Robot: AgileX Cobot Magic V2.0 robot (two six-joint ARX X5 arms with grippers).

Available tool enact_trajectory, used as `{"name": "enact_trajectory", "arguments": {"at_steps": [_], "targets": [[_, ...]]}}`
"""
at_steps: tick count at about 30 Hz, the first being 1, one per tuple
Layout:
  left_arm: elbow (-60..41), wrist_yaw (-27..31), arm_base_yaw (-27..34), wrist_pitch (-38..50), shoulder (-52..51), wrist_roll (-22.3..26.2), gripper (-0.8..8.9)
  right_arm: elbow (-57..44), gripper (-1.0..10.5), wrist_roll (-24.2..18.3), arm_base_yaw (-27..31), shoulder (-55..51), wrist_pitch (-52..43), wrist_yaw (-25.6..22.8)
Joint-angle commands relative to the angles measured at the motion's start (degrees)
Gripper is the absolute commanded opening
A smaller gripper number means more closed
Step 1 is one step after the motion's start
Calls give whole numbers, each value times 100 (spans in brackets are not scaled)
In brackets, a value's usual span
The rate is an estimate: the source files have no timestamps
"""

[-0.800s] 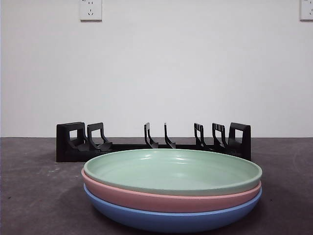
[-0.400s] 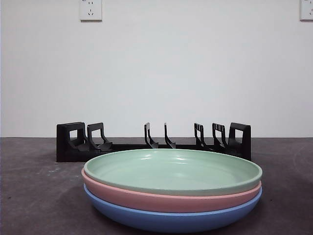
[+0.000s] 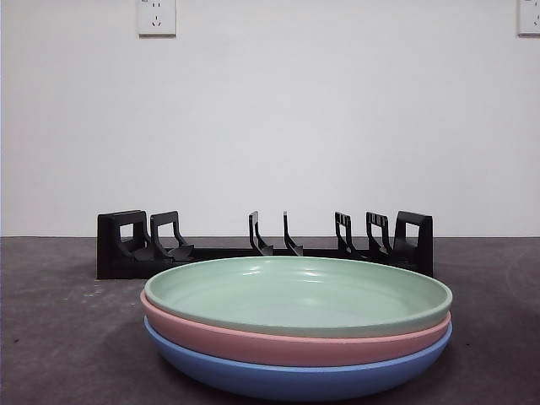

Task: Place the plate

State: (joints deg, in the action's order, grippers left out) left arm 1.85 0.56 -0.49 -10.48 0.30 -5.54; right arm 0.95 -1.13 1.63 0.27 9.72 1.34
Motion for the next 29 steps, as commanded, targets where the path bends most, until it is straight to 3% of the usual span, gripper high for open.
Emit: {"name": "enact_trajectory", "arguments": {"at_steps": [1, 29], "targets": [[-114, 13, 11, -33, -11, 33, 6, -28, 19, 46, 11, -7, -59, 13], [-114, 13, 11, -33, -11, 33, 6, -26, 19, 46, 11, -7, -74, 13]]}}
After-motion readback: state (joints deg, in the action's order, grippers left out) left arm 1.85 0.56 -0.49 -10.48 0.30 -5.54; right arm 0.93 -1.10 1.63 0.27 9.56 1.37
